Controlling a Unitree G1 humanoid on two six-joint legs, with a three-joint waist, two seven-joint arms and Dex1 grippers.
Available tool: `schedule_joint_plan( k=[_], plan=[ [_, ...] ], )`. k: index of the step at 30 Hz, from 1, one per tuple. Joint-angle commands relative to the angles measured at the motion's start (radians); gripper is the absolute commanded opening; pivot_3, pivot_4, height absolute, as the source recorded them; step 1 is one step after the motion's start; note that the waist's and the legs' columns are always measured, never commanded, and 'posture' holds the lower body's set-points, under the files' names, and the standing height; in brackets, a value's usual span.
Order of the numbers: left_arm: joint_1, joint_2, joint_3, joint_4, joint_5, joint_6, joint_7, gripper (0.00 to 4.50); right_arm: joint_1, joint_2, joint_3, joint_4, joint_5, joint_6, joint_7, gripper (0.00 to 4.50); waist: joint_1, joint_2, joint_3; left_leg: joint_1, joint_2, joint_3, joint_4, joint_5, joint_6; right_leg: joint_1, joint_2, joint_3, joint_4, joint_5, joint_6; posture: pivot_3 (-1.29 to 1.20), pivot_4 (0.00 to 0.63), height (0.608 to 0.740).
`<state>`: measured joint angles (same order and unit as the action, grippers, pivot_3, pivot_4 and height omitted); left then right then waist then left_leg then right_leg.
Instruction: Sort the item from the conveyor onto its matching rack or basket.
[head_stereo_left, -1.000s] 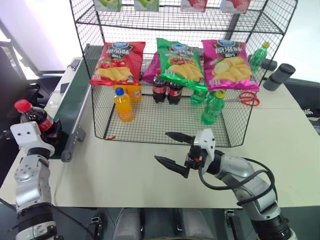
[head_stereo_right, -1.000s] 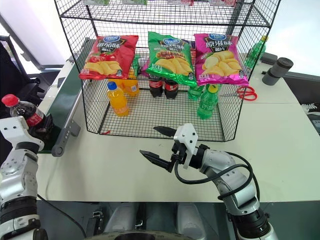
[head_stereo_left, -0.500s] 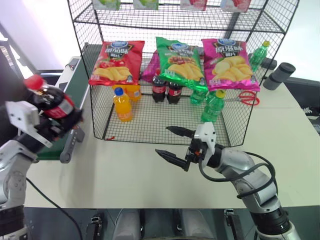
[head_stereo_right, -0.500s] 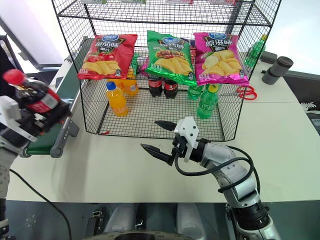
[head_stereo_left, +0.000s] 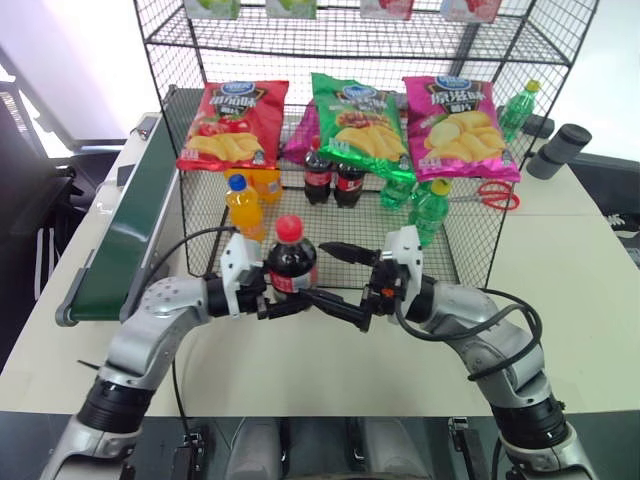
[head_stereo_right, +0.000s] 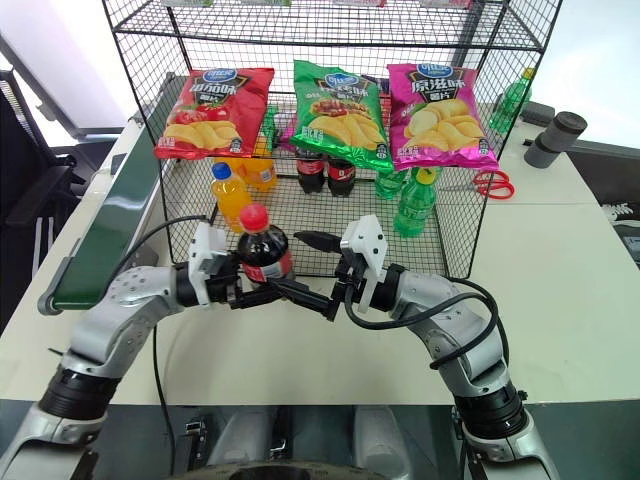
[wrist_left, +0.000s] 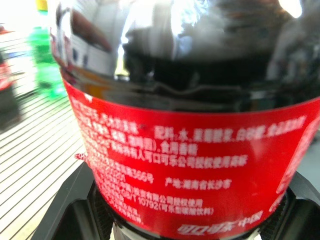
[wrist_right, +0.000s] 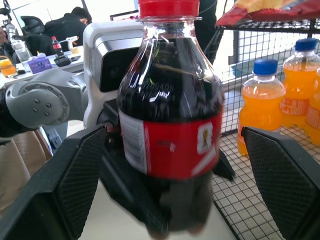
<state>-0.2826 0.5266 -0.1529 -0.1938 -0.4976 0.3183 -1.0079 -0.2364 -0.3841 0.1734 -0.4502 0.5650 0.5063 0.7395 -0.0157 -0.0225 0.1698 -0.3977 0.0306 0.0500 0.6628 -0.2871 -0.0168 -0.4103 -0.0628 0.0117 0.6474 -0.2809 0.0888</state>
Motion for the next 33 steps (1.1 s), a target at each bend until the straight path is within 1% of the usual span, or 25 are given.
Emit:
schedule_joint_plan(
  k=[1, 10, 12, 14, 15, 18, 21, 23, 28, 33],
  plan=[
    [-0.049, -0.02, -0.015, -0.002, 0.009, -0.043, -0.048, 2.92, 0.009, 0.008, -0.007, -0.05, 0.021, 0.007, -0.014, 4.5, 0.0, 0.0, 0.0, 0.0, 0.0, 0.0, 0.0, 0.0, 0.0, 0.0, 0.001, 0.0, 0.0, 0.0, 0.0, 0.0, 0.15, 0.74],
    [-0.098, -0.057, -0.056, 0.036, 0.054, -0.069, -0.098, 2.92, 0.033, 0.007, -0.015, -0.08, 0.046, 0.037, -0.039, 4.5, 0.003, 0.0, 0.0, 0.0, 0.001, -0.001, 0.002, 0.0, 0.0, 0.001, 0.006, 0.0, 0.001, 0.0, 0.001, 0.0, 0.15, 0.74],
    [-0.098, -0.063, -0.059, 0.026, 0.055, -0.065, -0.098, 2.92, 0.035, 0.005, -0.015, -0.081, 0.054, 0.042, -0.038, 3.97, 0.003, 0.0, 0.0, 0.0, 0.001, -0.001, 0.002, 0.0, 0.0, 0.001, 0.007, 0.0, 0.001, 0.0, 0.001, 0.0, 0.15, 0.74],
    [-0.097, -0.068, -0.06, 0.019, 0.058, -0.062, -0.096, 2.92, 0.035, 0.004, -0.016, -0.081, 0.065, 0.049, -0.034, 3.27, 0.002, 0.0, 0.0, 0.0, 0.001, -0.001, 0.002, 0.0, 0.0, 0.001, 0.007, 0.0, 0.001, 0.0, 0.001, 0.0, 0.15, 0.74],
    [-0.096, -0.069, -0.059, 0.018, 0.058, -0.06, -0.096, 2.92, 0.035, 0.003, -0.016, -0.081, 0.066, 0.05, -0.034, 2.99, 0.002, 0.0, 0.0, 0.0, 0.001, -0.001, 0.002, 0.0, 0.0, 0.001, 0.007, 0.0, 0.002, 0.0, 0.001, 0.0, 0.15, 0.74],
    [-0.092, -0.062, -0.051, 0.014, 0.032, -0.015, -0.104, 2.92, 0.031, 0.002, -0.015, -0.076, 0.054, 0.042, -0.034, 2.98, 0.002, 0.0, 0.0, 0.0, 0.001, -0.001, 0.002, 0.0, 0.0, 0.001, 0.007, 0.0, 0.002, 0.0, 0.001, 0.0, 0.15, 0.74],
    [-0.082, -0.049, -0.042, 0.012, 0.025, 0.014, -0.102, 4.43, 0.022, 0.009, -0.018, -0.062, 0.043, 0.03, -0.038, 2.98, 0.003, 0.0, 0.0, 0.0, 0.001, -0.001, 0.003, 0.0, 0.0, 0.001, 0.007, 0.0, 0.002, 0.0, 0.001, 0.0, 0.15, 0.74],
    [-0.069, -0.042, -0.037, 0.026, 0.061, -0.018, -0.084, 4.49, 0.013, 0.016, -0.022, -0.046, 0.033, 0.017, -0.043, 2.98, 0.002, 0.0, 0.0, 0.0, 0.001, -0.001, 0.003, 0.0, 0.0, 0.001, 0.007, 0.0, 0.002, 0.0, 0.001, 0.0, 0.15, 0.74],
    [0.022, -0.02, 0.064, 0.073, 0.107, -0.096, 0.014, 4.49, -0.015, 0.059, -0.069, 0.039, -0.049, -0.079, -0.112, 2.98, 0.0, 0.0, 0.0, 0.001, 0.002, -0.001, 0.002, 0.0, 0.0, 0.0, 0.008, 0.0, 0.003, 0.0, 0.001, 0.0, 0.15, 0.74],
    [0.159, -0.03, 0.18, 0.051, 0.148, -0.179, 0.156, 4.49, -0.035, 0.105, -0.097, 0.222, -0.204, -0.244, -0.218, 2.98, 0.001, 0.0, 0.0, 0.001, 0.001, -0.001, 0.002, 0.0, 0.0, 0.001, 0.006, 0.0, 0.002, 0.0, 0.001, 0.0, 0.15, 0.74]
  ],
)
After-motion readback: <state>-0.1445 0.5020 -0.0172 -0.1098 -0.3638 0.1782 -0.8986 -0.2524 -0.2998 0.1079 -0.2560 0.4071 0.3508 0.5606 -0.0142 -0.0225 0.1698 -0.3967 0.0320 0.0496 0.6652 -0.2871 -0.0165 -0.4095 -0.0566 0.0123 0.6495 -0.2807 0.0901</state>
